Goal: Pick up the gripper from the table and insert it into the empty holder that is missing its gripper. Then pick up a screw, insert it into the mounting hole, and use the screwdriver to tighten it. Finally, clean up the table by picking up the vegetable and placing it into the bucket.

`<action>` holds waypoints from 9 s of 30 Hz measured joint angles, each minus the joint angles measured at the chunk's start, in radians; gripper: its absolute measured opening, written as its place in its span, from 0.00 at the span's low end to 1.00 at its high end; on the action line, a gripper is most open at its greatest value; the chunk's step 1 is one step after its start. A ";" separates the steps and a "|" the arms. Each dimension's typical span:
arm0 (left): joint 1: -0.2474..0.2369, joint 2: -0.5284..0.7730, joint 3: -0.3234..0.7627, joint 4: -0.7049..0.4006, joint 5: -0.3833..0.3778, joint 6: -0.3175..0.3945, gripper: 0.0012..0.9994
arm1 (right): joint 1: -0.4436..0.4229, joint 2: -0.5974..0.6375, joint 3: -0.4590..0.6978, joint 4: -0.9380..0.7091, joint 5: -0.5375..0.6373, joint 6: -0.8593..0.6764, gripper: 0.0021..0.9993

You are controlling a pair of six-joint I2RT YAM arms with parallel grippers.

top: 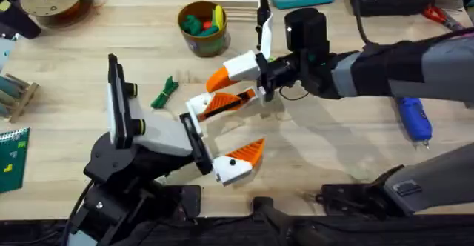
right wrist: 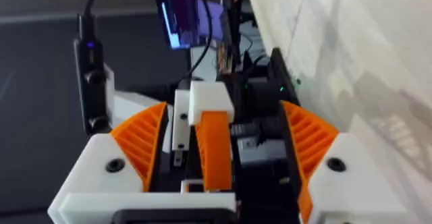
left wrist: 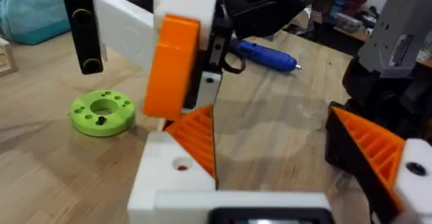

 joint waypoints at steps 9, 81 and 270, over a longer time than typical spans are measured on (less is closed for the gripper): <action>0.000 0.000 0.000 0.000 0.002 0.000 0.99 | -0.139 0.000 0.018 -0.009 0.145 -0.072 0.90; 0.000 0.000 0.000 0.000 0.003 0.000 0.99 | 0.066 0.207 0.662 -1.223 1.306 -1.140 0.01; 0.001 0.000 0.000 -0.002 0.006 -0.004 0.99 | 0.437 -0.064 0.887 -1.558 1.099 -0.986 0.01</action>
